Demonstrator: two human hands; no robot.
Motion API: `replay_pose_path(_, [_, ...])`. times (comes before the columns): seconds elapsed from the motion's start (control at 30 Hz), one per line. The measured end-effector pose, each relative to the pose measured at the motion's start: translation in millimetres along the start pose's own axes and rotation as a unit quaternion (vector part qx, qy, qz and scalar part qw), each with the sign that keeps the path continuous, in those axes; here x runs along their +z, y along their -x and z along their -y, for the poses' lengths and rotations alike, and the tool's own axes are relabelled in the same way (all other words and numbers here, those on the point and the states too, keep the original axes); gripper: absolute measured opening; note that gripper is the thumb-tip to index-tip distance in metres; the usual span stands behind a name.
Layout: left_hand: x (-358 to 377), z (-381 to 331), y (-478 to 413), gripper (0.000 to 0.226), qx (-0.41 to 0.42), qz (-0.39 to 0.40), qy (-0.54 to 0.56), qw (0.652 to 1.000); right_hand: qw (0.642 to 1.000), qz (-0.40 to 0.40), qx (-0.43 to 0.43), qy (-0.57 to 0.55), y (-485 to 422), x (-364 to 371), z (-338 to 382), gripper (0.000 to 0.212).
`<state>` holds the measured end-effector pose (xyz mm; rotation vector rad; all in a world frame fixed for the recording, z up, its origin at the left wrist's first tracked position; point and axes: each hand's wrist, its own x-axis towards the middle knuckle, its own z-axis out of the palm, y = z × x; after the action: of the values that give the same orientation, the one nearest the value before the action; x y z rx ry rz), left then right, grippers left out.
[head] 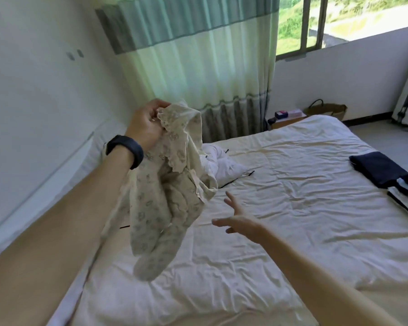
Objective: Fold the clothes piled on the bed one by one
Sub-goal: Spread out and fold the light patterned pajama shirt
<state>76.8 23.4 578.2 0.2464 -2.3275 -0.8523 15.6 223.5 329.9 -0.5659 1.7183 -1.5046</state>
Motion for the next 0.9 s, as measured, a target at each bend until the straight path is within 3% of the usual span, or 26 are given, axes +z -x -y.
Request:
replay_pose_path(0.13, [-25, 12, 5, 0.018, -0.013, -0.026, 0.005, 1.000, 1.000, -0.006, -0.010, 0.020, -34, 11, 17, 0.083])
replay_pose_path(0.23, [-35, 25, 9, 0.017, -0.032, -0.037, -0.004, 0.999, 0.999, 0.047, 0.016, 0.014, -44, 15, 27, 0.032])
replay_pose_path(0.3, [-38, 37, 12, 0.016, -0.052, -0.042, -0.020, 0.998, 0.999, 0.038, 0.004, 0.008, -45, 14, 30, 0.008])
replay_pose_path(0.47, [-58, 84, 34, 0.018, -0.091, -0.037, -0.213, 0.972, 0.988, -0.136, -0.017, 0.064, -34, -50, 52, 0.014])
replay_pose_path(0.53, [-60, 105, 44, 0.019, -0.120, 0.025, -0.286, 0.950, 0.985, -0.172, -0.017, 0.012, -21, -85, 62, 0.014])
replay_pose_path(0.6, [-47, 118, 58, 0.025, -0.137, 0.102, -0.290, 0.941, 0.983, -0.182, -0.026, 0.020, -10, -110, 70, 0.017])
replay_pose_path(0.7, [-20, 127, 87, 0.055, -0.216, 0.240, -0.222, 0.920, 0.961, -0.234, -0.072, 0.130, 2, -127, 72, 0.022])
replay_pose_path(0.77, [-11, 137, 108, 0.060, -0.294, 0.328, -0.151, 0.885, 0.940, -0.263, -0.094, 0.195, 12, -133, 64, 0.024])
replay_pose_path(0.9, [12, 154, 152, 0.073, -0.426, 0.427, 0.186, 0.776, 0.919, -0.272, -0.099, 0.267, 28, -137, 35, 0.019])
